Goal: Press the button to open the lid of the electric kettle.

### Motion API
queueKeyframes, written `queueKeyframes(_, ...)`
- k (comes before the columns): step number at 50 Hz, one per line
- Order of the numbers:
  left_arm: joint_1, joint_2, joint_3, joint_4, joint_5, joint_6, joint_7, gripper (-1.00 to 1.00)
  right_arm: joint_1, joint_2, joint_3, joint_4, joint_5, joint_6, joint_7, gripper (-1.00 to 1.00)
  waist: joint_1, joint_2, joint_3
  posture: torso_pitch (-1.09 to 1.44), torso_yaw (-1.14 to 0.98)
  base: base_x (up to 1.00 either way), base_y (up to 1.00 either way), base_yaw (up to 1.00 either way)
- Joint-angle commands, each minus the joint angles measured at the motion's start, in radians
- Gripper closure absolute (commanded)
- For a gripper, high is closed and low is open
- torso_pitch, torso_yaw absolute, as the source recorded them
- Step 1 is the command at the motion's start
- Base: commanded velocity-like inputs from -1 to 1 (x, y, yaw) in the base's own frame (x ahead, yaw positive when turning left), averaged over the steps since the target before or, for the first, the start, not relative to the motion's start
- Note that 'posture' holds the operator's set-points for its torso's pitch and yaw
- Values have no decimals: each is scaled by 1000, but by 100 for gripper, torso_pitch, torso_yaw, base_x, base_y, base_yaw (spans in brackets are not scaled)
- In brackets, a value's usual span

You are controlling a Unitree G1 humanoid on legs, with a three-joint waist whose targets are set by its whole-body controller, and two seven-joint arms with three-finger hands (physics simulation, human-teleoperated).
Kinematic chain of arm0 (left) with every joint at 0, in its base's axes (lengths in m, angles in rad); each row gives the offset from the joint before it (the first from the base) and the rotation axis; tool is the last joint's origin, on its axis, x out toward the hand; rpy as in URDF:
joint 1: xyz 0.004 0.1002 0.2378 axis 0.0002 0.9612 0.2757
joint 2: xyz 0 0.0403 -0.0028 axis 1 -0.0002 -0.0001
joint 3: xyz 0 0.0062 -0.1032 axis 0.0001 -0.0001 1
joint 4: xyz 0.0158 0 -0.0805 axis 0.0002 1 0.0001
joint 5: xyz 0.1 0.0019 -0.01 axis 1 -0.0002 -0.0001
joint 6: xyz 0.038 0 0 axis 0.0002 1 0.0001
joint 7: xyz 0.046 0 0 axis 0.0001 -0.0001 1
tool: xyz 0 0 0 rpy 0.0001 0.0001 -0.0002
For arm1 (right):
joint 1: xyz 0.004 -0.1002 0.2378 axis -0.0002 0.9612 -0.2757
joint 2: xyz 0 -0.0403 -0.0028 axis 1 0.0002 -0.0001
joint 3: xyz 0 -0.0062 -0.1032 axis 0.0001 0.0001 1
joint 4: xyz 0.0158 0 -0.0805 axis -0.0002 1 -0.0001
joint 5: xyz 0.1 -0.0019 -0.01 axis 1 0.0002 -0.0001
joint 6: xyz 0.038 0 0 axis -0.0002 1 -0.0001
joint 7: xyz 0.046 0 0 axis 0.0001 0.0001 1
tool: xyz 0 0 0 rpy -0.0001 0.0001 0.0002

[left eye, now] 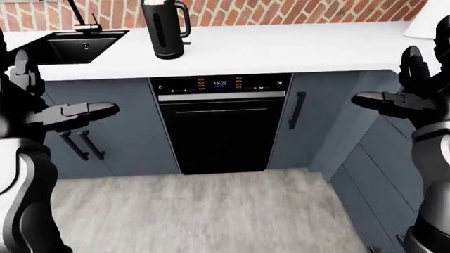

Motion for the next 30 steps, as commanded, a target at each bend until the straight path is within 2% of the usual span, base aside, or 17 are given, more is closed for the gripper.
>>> queueKeyframes(1, -21, 18, 8, -18, -3, -21, -3, -100, -19, -12, -6, -16, 1, -18, -5, -100, 0, -3, -12, 0, 0, 15, 0, 0)
queueKeyframes(4, -23, 23, 16, -20, -11, -14, -2, -100, -17, -8, -1, -22, 2, -13, -7, -100, 0, 8, -17, 0, 0, 15, 2, 0)
queueKeyframes(5, -23, 25, 18, -19, -13, -14, -2, -100, -15, -7, 1, -21, 1, -13, -5, -100, 0, 18, -18, 0, 0, 13, 2, 0)
queueKeyframes(6, -22, 25, 17, -19, -13, -15, -1, -100, -17, -7, -2, -21, 4, -9, -6, -100, -4, 36, -6, 0, 0, 0, 0, 0)
queueKeyframes(7, -21, 26, 17, -19, -13, -16, -1, -100, -17, -7, -2, -23, 5, -8, -6, -100, -13, 53, -29, 0, 0, 0, 0, 0)
queueKeyframes(9, -19, 24, 16, -21, -15, -15, 0, -100, -15, -6, 0, -30, 5, -7, -5, -100, -16, 32, -19, 0, 0, 0, 0, 0)
queueKeyframes(11, -21, 27, 20, -24, -19, -9, 1, -100, -16, -7, -1, -33, 6, -3, -5, -100, -14, 23, -27, 0, 0, 0, 0, 0)
queueKeyframes(15, -18, 28, 21, -23, -21, -11, 0, -100, -18, -8, -1, -38, 7, 3, -5, -100, -7, 9, -27, 0, 0, 0, 0, 0)
queueKeyframes(25, -18, 31, 23, -22, -23, -13, 0, -100, -17, -7, 2, -47, 4, 10, -4, -100, 1, 4, -26, 0, 0, 0, 0, 0)
queueKeyframes(26, -17, 32, 23, -22, -23, -13, 0, -100, -17, -7, 2, -47, 3, 10, -4, -100, 0, 9, -43, 0, 0, 0, 9, 0)
queueKeyframes(29, -19, 33, 24, -24, -25, -11, 2, -100, -18, -7, 1, -47, 2, 11, -2, -100, 1, 10, -32, 0, 0, 0, 14, 0)
queueKeyframes(30, -18, 33, 24, -24, -25, -11, 2, -100, -18, -7, 1, -47, 1, 10, -1, -100, 0, 4, -27, 0, 0, 0, 18, 0)
